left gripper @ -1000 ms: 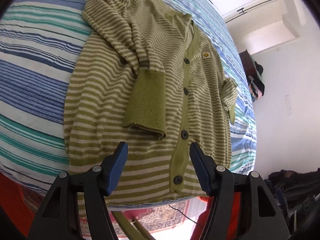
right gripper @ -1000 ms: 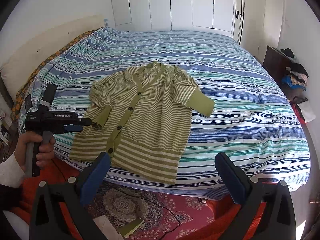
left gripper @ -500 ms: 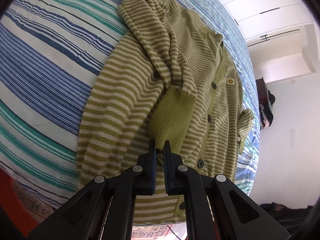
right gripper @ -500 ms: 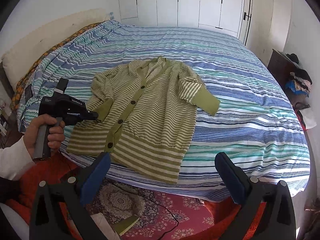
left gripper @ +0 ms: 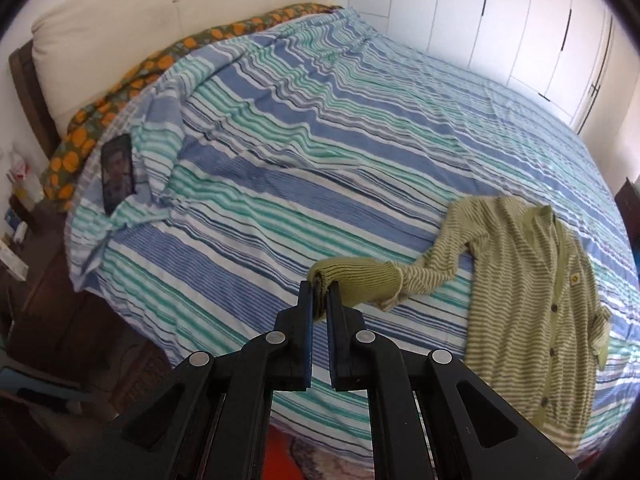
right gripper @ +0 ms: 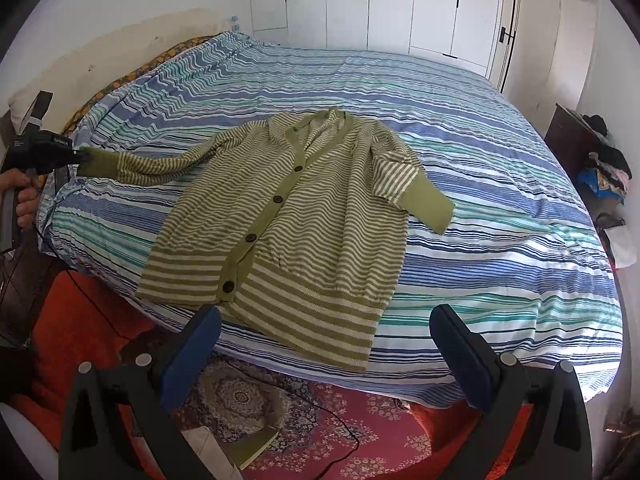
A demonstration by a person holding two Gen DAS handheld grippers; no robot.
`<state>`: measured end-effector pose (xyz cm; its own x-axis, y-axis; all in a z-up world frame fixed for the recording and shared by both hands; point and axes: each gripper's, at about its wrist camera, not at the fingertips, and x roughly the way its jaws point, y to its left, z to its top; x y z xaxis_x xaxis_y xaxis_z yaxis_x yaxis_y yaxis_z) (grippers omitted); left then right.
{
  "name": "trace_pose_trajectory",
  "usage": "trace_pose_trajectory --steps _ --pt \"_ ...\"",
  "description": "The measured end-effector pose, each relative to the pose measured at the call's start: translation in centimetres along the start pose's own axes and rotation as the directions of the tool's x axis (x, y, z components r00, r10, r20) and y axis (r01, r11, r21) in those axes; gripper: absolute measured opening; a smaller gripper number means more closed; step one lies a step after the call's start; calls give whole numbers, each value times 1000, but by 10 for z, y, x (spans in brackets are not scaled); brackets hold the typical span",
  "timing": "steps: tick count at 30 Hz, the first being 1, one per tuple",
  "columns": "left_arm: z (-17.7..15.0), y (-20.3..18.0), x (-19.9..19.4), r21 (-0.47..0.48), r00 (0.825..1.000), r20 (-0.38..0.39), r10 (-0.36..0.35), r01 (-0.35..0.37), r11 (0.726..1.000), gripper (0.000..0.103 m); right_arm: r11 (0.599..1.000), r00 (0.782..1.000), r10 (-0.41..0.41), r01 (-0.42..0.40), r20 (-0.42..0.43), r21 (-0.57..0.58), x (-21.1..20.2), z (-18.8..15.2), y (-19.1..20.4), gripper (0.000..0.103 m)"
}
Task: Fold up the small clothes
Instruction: 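Pull the grasped sleeve outward with the left gripper to straighten it, then release the sleeve with the left gripper while the right gripper grasps the other cuff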
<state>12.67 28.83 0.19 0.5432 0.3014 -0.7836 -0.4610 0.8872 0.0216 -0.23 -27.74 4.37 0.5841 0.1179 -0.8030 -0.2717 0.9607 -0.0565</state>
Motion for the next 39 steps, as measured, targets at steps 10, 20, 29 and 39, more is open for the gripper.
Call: trace_pose_trajectory --steps 10,20,29,39 --pt "51 96 98 -3 931 -24 364 -364 931 4 999 1000 -22 21 -19 -48 4 9 23 103" --pt "16 99 165 74 871 -191 452 -447 892 31 996 999 -9 5 -42 -89 10 16 43 103" --pt "-88 18 41 5 940 -245 -237 245 969 60 995 995 -96 97 -12 20 17 9 -29 103" --pt "-215 -165 64 128 771 -538 -340 474 871 55 934 924 312 -256 -220 250 127 -22 -71 81"
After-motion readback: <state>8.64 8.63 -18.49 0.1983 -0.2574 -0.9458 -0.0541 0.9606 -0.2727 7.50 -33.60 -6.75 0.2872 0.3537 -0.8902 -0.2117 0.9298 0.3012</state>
